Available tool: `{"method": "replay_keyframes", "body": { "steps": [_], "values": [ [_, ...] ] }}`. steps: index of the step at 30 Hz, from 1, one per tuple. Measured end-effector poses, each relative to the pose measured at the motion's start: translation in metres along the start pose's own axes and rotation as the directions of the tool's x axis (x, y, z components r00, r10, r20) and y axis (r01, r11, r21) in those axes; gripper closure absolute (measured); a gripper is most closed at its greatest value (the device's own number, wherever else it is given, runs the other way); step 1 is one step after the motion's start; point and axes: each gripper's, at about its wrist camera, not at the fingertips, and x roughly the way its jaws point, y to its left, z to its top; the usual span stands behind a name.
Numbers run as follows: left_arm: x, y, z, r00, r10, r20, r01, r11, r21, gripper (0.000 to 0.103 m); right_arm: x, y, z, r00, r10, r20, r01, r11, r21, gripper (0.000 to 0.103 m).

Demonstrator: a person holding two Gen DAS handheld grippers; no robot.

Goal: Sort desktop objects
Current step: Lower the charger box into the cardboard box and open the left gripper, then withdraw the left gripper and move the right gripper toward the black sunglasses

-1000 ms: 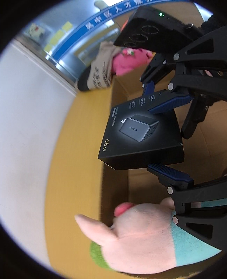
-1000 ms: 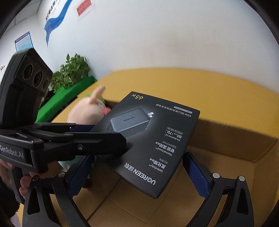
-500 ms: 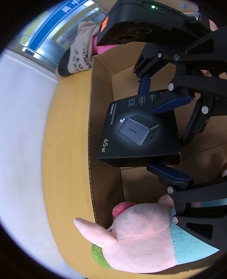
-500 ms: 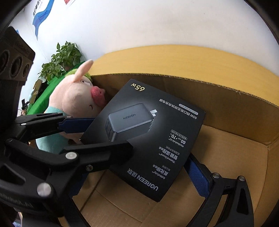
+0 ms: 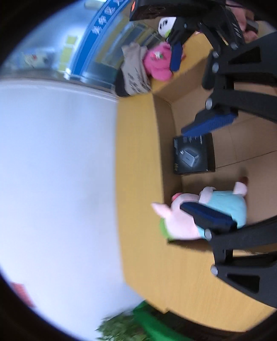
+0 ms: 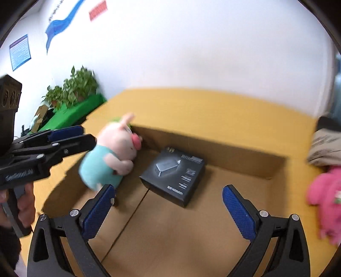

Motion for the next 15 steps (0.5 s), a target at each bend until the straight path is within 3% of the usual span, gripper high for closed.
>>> {"method": "replay_keyframes", "body": {
  "steps": [3,6,8,11,13,14,15],
  "values": [
    [-0.056,-0.023,-0.015,0.992,0.025,0.123,-0.031,0.998,0.046,0.022,-0.052,0.027,-0.014,0.993,-0.078,0.089,0.079,0.997,-0.006,0.0],
    [-0.095,-0.052,-0.041,0.974,0.099,0.203,-0.115,0.991,0.066,0.022,-0.084,0.046,-0.04,0.979,-0.165,0.116,0.162,0.986,0.032,0.0],
    [-0.109,-0.058,-0.059,0.974,0.078,0.213,-0.092,0.994,0.057,0.022,-0.1,0.056,-0.058,0.973,-0.192,0.13,0.188,0.981,0.04,0.0],
    [-0.116,-0.067,-0.083,0.991,-0.024,0.134,0.019,0.999,0.039,0.031,-0.122,0.068,-0.085,0.972,-0.167,0.165,0.166,0.986,0.023,0.001],
    [-0.117,-0.074,-0.092,0.995,-0.046,0.085,0.043,0.999,0.033,0.102,-0.131,0.076,-0.095,0.972,-0.147,0.185,0.148,0.989,0.006,0.013],
    [-0.114,-0.078,-0.097,0.998,-0.024,0.054,0.023,1.0,0.019,0.098,-0.134,0.077,-0.098,0.972,-0.149,0.18,0.149,0.989,0.017,0.041],
    [-0.113,-0.078,-0.102,0.999,-0.015,0.036,0.015,1.0,-0.006,0.099,-0.136,0.077,-0.1,0.975,-0.148,0.165,0.145,0.989,0.032,0.079]
  ]
}}
